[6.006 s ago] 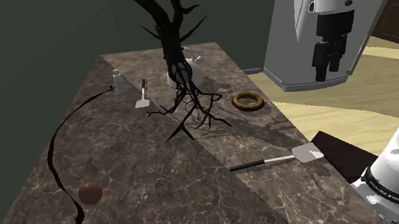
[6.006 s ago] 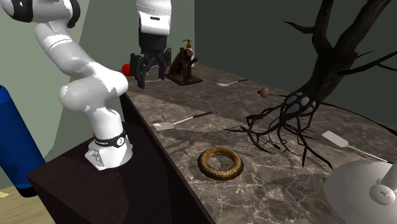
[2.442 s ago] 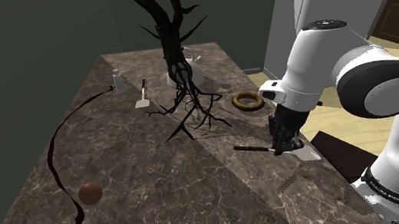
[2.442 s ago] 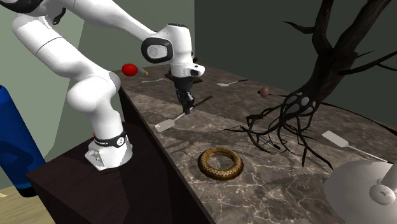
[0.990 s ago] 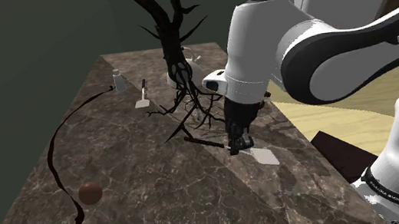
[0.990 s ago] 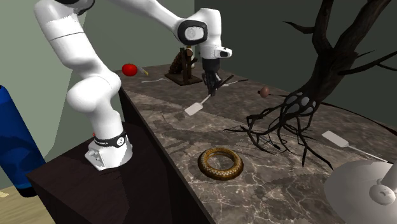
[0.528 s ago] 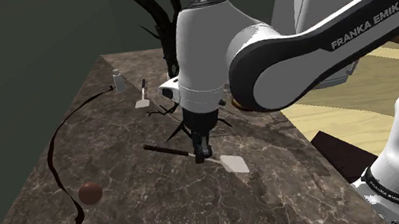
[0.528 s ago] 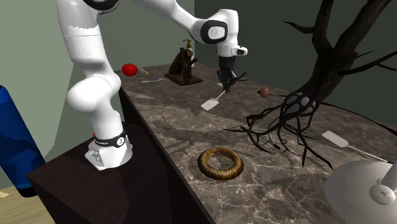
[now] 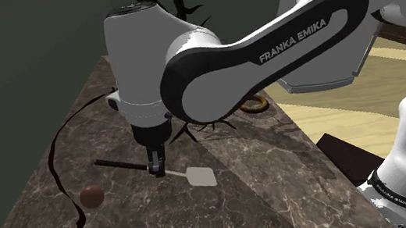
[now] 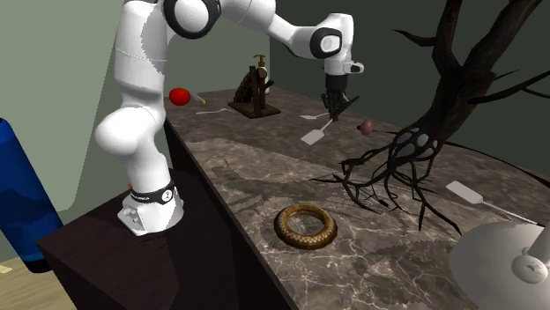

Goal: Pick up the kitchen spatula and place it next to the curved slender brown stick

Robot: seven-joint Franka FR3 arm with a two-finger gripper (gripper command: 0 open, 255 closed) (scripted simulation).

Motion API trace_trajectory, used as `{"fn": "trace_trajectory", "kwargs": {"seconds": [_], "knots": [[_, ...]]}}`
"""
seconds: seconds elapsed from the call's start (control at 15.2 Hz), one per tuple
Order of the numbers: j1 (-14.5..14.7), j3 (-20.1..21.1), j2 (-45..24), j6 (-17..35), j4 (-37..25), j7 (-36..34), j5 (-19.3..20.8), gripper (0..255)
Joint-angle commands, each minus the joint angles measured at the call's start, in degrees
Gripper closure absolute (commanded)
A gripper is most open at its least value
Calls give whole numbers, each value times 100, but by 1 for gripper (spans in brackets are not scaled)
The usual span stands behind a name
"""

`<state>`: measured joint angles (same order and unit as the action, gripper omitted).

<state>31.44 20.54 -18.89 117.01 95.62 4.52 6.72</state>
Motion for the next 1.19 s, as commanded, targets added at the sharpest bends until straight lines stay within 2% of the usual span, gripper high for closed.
{"fn": "trace_trajectory", "kwargs": {"seconds": [0.0, 0.92, 1.12], "knots": [[84, -18, -283, -49, -316, -76, 100, 255], [123, -107, -667, 857, 227, -187, 278, 255], [123, -107, -667, 857, 227, -187, 278, 255]]}}
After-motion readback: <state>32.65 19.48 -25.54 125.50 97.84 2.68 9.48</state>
